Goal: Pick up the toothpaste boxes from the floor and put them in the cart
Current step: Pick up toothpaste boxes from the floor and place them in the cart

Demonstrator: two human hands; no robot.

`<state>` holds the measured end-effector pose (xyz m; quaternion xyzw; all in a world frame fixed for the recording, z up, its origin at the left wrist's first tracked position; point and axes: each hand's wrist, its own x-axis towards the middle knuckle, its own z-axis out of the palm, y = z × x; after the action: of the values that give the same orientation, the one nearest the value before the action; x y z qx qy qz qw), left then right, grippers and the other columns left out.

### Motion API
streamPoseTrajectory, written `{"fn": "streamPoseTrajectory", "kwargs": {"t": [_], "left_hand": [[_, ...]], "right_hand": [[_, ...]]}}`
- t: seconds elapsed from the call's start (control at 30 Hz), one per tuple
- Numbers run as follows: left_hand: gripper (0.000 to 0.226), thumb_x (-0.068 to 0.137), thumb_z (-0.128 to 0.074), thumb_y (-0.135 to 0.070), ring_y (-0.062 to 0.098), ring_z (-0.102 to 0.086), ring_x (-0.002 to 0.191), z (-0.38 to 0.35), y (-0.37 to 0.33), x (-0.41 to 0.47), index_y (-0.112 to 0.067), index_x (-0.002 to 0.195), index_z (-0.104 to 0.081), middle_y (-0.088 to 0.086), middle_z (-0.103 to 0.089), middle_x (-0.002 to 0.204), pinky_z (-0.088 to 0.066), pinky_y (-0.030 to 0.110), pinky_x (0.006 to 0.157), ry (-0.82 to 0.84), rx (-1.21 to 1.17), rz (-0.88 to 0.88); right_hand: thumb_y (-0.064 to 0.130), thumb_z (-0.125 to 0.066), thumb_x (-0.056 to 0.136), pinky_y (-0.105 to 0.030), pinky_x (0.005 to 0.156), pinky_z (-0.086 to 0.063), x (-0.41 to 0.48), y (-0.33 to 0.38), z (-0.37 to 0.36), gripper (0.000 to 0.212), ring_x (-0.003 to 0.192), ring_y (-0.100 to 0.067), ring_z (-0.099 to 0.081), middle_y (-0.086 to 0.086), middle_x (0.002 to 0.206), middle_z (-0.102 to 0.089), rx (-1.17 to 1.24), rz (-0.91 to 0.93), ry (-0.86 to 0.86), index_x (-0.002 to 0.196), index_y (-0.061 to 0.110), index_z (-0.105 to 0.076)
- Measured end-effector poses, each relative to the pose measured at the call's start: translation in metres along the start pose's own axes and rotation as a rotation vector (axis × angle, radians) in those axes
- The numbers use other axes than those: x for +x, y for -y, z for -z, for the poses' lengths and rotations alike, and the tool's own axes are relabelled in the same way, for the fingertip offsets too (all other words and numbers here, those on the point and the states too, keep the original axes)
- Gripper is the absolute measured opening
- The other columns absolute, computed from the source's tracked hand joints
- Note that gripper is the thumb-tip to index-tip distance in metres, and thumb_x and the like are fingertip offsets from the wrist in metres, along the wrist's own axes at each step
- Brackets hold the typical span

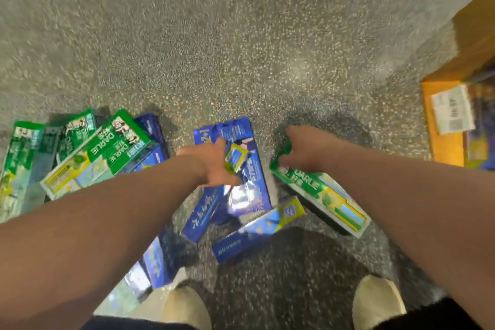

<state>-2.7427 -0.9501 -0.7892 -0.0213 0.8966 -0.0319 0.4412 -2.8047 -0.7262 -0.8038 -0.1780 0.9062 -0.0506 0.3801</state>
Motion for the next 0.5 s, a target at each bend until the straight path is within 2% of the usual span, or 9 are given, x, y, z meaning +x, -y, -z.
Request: {"fn": "streamPoseTrajectory", "kwargs": {"t": [0.07, 0.13, 0.2, 0.27, 0.33, 0.4, 0.5], "left_hand": [[0.105, 0.070, -0.066, -0.082, 0.030, -0.064, 0.108, -0.007, -0.006, 0.010, -0.017, 0.143, -0.027, 0.002, -0.063, 0.123, -0.049, 0.042, 0.086, -0.003, 0.005, 0.010], [0.100, 0.076, -0.072, -0.070, 0.029, -0.062, 0.093, -0.018, -0.013, 0.015, -0.013, 0.144, -0.024, 0.000, -0.062, 0.104, -0.050, 0.040, 0.082, -0.028, -0.056, 0.019], [0.083, 0.083, -0.074, -0.048, 0.030, -0.058, 0.084, -0.031, -0.020, 0.018, -0.009, 0.137, -0.026, 0.002, -0.058, 0.094, -0.049, 0.038, 0.076, -0.069, -0.183, 0.020], [0.062, 0.084, -0.073, -0.034, 0.031, -0.056, 0.082, -0.039, -0.025, 0.015, -0.010, 0.120, -0.029, 0.006, -0.057, 0.093, -0.046, 0.039, 0.072, -0.120, -0.266, 0.012], [0.055, 0.084, -0.073, -0.030, 0.031, -0.057, 0.079, -0.044, -0.027, 0.011, -0.014, 0.109, -0.026, 0.003, -0.053, 0.085, -0.044, 0.039, 0.069, -0.145, -0.297, 0.007], [0.053, 0.086, -0.072, -0.029, 0.031, -0.057, 0.077, -0.045, -0.027, 0.009, -0.015, 0.108, -0.026, 0.003, -0.051, 0.082, -0.044, 0.039, 0.067, -0.173, -0.317, 0.001], [0.049, 0.089, -0.069, -0.029, 0.033, -0.059, 0.080, -0.045, -0.025, 0.010, -0.015, 0.111, -0.028, 0.008, -0.058, 0.090, -0.045, 0.039, 0.067, -0.249, -0.375, 0.000]], "right_hand": [[0.053, -0.065, 0.083, -0.043, 0.096, -0.049, 0.012, 0.000, -0.007, 0.067, 0.118, -0.033, -0.056, -0.012, 0.132, -0.055, -0.003, 0.030, -0.008, 0.135, 0.015, -0.046], [0.053, -0.065, 0.083, -0.045, 0.100, -0.048, 0.020, 0.001, -0.015, 0.072, 0.122, -0.034, -0.053, -0.012, 0.136, -0.051, -0.002, 0.048, -0.013, 0.140, 0.015, -0.042], [0.054, -0.067, 0.079, -0.044, 0.101, -0.047, 0.020, 0.001, -0.022, 0.078, 0.123, -0.034, -0.052, -0.014, 0.135, -0.050, -0.026, 0.097, -0.007, 0.141, 0.014, -0.042], [0.056, -0.072, 0.072, -0.042, 0.099, -0.048, 0.010, 0.002, -0.027, 0.079, 0.121, -0.032, -0.052, -0.011, 0.130, -0.051, -0.099, 0.197, 0.032, 0.137, 0.018, -0.047], [0.060, -0.078, 0.065, -0.040, 0.094, -0.049, -0.006, 0.008, -0.033, 0.080, 0.119, -0.028, -0.051, -0.005, 0.126, -0.051, -0.253, 0.321, 0.131, 0.132, 0.023, -0.054], [0.058, -0.083, 0.063, -0.039, 0.093, -0.047, -0.022, 0.018, -0.046, 0.081, 0.118, -0.026, -0.050, -0.003, 0.126, -0.051, -0.413, 0.418, 0.249, 0.131, 0.024, -0.055], [0.046, -0.085, 0.070, -0.044, 0.098, -0.045, -0.034, 0.026, -0.070, 0.077, 0.119, -0.028, -0.049, -0.006, 0.127, -0.051, -0.618, 0.515, 0.303, 0.132, 0.017, -0.049]]}}
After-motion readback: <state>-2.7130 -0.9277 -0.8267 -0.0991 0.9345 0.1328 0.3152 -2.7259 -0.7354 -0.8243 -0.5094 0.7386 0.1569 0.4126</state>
